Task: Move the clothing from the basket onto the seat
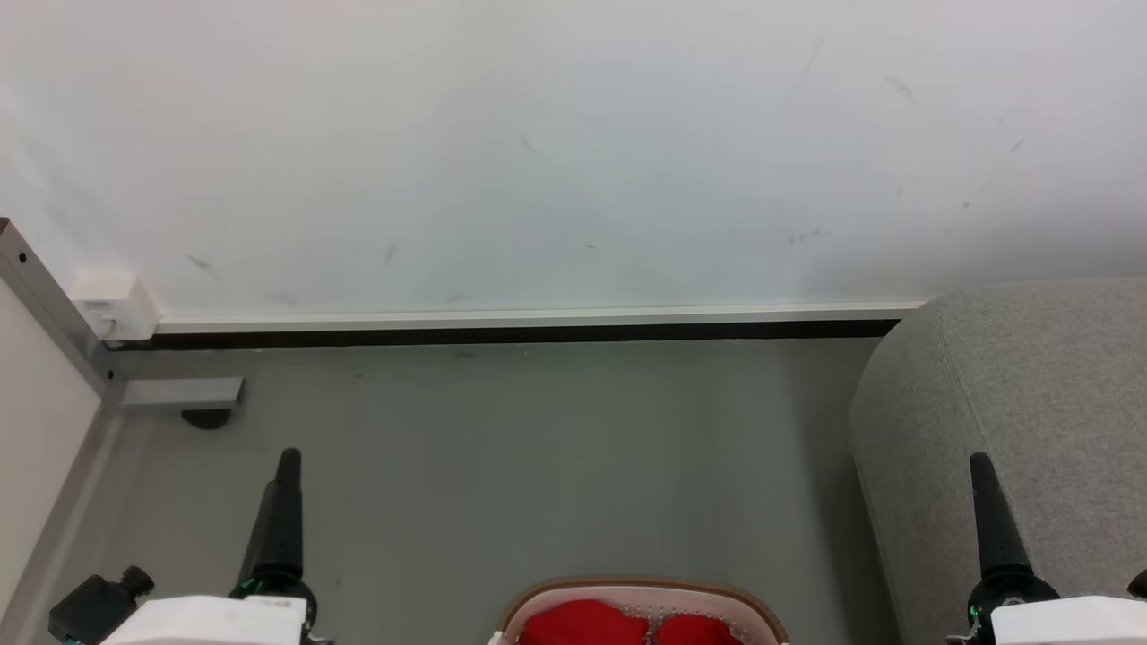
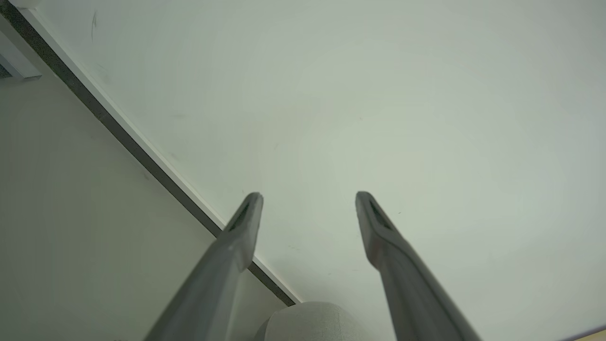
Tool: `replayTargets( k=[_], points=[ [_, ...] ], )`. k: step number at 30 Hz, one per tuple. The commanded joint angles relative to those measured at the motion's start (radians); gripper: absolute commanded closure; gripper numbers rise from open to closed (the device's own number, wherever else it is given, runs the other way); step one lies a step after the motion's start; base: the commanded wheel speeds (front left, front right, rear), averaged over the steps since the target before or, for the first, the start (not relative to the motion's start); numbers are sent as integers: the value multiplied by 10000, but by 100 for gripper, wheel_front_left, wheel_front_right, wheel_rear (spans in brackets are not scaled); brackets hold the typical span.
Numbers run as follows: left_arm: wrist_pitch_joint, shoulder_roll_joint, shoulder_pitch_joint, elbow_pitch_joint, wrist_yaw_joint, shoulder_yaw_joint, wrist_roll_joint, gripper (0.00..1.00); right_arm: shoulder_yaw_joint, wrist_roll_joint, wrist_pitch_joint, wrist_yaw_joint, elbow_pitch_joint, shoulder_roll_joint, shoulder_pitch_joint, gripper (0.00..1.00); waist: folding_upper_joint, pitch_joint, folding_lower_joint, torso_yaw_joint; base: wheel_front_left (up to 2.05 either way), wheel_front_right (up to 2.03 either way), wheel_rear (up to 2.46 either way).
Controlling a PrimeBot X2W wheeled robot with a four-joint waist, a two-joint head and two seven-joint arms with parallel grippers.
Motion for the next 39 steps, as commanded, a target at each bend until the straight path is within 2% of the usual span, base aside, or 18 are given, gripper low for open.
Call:
replayTargets(
  k=[1, 15, 20, 30, 39],
  points=[
    [-123, 119, -52, -222, -78, 4, 461, 0, -38, -431, -66, -5, -74, -23, -217, 0, 0, 0, 0, -7, 0, 0, 0],
    [-582, 187, 134, -373, -112, -219, 3787, 0, -49, -4139, -323, -7, 407, 130, -281, 0, 0, -66, 0, -84, 0, 0, 0],
    [-736, 241, 174, -384, -2, -291, 4846, 0, -128, -5555, -405, -8, 485, 157, -301, 0, 0, -94, 0, -115, 0, 0, 0],
    [-995, 568, 287, -259, 249, -735, 6488, 0, -277, -7791, -551, -9, 714, 294, -269, 0, 0, -192, 0, -181, 0, 0, 0],
    [-1244, 703, 422, -360, 509, -1079, 7295, 0, -415, -9127, -633, -11, 1001, 403, -286, 0, 0, -253, 0, -218, 0, 0, 0]
  ],
)
